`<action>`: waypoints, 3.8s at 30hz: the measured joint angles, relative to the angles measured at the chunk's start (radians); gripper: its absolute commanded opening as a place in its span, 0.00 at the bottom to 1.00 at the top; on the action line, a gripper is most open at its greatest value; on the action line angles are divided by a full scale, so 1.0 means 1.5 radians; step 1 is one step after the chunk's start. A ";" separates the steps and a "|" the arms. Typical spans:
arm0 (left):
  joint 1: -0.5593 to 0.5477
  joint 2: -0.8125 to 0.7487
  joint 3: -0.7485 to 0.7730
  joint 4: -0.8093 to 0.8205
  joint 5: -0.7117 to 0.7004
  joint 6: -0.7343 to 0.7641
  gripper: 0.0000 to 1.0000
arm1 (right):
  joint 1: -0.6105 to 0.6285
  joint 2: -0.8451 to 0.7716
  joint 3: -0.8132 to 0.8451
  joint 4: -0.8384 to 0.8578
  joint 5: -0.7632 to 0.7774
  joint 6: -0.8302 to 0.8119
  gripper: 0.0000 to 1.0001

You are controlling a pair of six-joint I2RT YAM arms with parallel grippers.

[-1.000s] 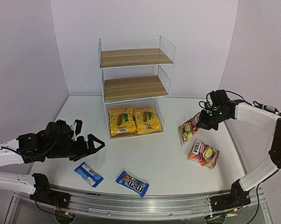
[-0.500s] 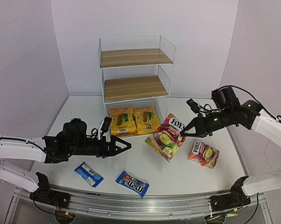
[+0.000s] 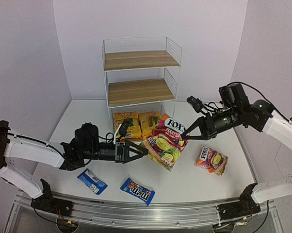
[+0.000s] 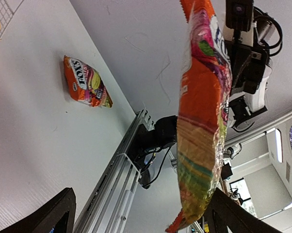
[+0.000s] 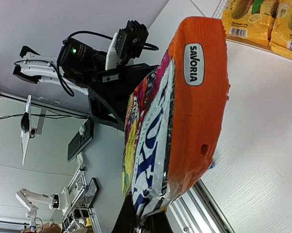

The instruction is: Place and organize the candy bags onto the shelf

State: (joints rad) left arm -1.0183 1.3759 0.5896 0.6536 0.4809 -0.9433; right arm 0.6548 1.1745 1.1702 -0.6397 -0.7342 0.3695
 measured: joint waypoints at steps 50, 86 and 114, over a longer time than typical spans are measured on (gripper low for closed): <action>-0.010 0.101 0.315 -0.140 -0.239 0.194 0.00 | 0.014 -0.237 -0.051 0.026 0.464 0.066 0.77; 0.095 0.186 0.474 -0.305 -0.366 0.178 0.06 | 0.014 -0.262 -0.088 0.025 0.545 0.068 0.77; 0.094 0.266 0.531 -0.326 -0.443 0.004 0.01 | 0.014 -0.243 -0.094 0.034 0.550 0.093 0.77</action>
State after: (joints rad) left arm -0.8780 1.7748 1.3865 0.1640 -0.1833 -0.9366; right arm 0.6750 0.8097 1.0293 -0.5894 0.0910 0.5096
